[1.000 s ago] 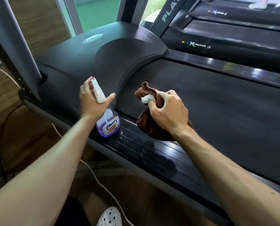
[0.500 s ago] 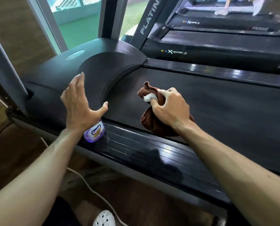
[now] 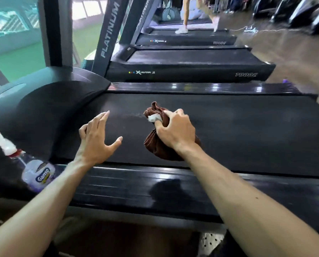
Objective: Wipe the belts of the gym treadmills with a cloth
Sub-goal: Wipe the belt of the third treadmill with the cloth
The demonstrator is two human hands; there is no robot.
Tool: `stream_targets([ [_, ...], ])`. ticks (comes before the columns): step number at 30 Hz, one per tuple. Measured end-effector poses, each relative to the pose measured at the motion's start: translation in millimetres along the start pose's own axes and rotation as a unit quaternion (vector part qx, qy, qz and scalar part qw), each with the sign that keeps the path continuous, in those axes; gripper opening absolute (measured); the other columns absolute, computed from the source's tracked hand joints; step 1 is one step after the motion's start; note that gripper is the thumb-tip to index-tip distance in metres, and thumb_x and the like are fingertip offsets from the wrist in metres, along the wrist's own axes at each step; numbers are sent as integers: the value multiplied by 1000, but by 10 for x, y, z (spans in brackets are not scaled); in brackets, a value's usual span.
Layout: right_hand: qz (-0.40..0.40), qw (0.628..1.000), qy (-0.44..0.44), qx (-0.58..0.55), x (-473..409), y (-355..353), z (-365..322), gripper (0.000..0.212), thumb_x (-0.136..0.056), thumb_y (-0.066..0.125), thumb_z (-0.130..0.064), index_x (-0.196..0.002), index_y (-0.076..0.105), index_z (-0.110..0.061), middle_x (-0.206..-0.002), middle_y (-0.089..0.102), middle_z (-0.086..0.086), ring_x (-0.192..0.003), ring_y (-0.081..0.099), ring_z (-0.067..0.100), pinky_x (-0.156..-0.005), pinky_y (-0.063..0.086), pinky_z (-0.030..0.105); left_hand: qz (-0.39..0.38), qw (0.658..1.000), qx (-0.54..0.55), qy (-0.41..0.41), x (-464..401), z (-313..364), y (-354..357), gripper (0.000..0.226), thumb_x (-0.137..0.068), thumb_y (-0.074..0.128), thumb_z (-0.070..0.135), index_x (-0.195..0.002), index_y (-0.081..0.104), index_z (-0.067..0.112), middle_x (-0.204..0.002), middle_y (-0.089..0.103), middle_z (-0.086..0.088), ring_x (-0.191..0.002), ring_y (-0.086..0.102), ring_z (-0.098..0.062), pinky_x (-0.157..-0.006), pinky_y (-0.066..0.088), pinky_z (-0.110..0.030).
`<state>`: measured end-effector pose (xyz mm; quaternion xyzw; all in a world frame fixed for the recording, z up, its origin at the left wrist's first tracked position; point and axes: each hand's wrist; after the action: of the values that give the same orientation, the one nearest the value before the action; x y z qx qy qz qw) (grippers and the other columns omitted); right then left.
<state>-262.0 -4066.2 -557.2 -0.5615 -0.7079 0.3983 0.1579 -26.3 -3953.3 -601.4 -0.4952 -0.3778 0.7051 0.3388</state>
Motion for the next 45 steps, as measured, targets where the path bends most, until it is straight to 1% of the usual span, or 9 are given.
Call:
stream_targets([
  [8,-52,996,49,45,-284,243,64,58,-98,51,-57,-145,53,-22,-148,38,13,-135,34,36,-107,39,50,-74,997,-21,-4,86,-13,423,92,-81,44,68,-155,36,16,-157,42,-1,-144,36,-21,-117,19,-40],
  [12,-222,963,60,143,-451,961,-95,109,-87,45,-86,-166,-5,-30,-168,-20,25,-151,-20,54,-118,-5,74,-97,994,2,-51,39,-484,858,91,-82,44,70,-153,39,14,-158,43,-6,-146,37,-25,-119,24,-46],
  [14,-262,945,65,187,-455,1385,-61,105,-91,41,-83,-165,-10,-30,-166,-27,24,-149,-30,53,-115,-15,75,-111,991,6,-74,26,-786,1027,91,-82,41,71,-153,41,13,-157,44,-6,-146,37,-25,-119,23,-44],
  [19,-214,944,-10,252,-514,1894,331,68,-109,31,-53,-166,3,-30,-173,-9,17,-158,-14,39,-123,-6,66,-159,983,-4,-89,23,-1395,1293,88,-84,37,71,-153,43,18,-159,43,-4,-147,38,-23,-120,22,-41],
  [24,-270,921,26,281,-573,1836,804,64,-109,22,-56,-166,0,-36,-174,-9,9,-160,-14,30,-127,-4,59,-218,970,-8,-107,62,-1580,1354,93,-81,28,75,-158,36,23,-166,31,2,-153,27,-17,-124,17,-41],
  [29,-229,934,17,273,-504,1905,755,63,-110,24,-52,-166,-3,-37,-174,-8,11,-160,-11,28,-129,-4,52,-232,970,-1,-73,178,-1651,1480,86,-86,33,66,-161,28,25,-171,16,3,-157,13,-15,-127,11,-44],
  [35,-257,928,8,268,-588,1898,701,55,-109,37,-43,-162,28,-33,-170,23,11,-158,17,29,-129,10,46,-253,966,-9,-57,265,-1628,1429,82,-95,41,62,-163,23,22,-172,10,0,-158,9,-16,-128,9,-43],
  [39,-178,963,41,198,-628,2095,562,55,-104,45,-49,-153,40,-25,-163,29,17,-152,24,34,-126,22,46,-231,971,-34,-56,287,-1666,1448,88,-86,17,66,-164,20,25,-172,8,4,-158,6,-12,-127,11,-41],
  [45,-192,943,20,270,-465,2419,659,86,-88,20,-85,-163,17,-43,-174,9,9,-159,3,39,-128,2,58,-231,971,-28,-62,300,-1634,1455,82,-89,23,59,-164,18,25,-172,7,4,-158,4,-11,-128,10,-42],
])
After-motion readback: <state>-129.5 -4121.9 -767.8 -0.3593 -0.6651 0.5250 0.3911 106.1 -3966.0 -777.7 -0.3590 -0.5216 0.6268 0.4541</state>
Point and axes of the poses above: each hand's wrist, its own x-axis away from the middle knuckle, its own y-axis out of the palm, z = x × y
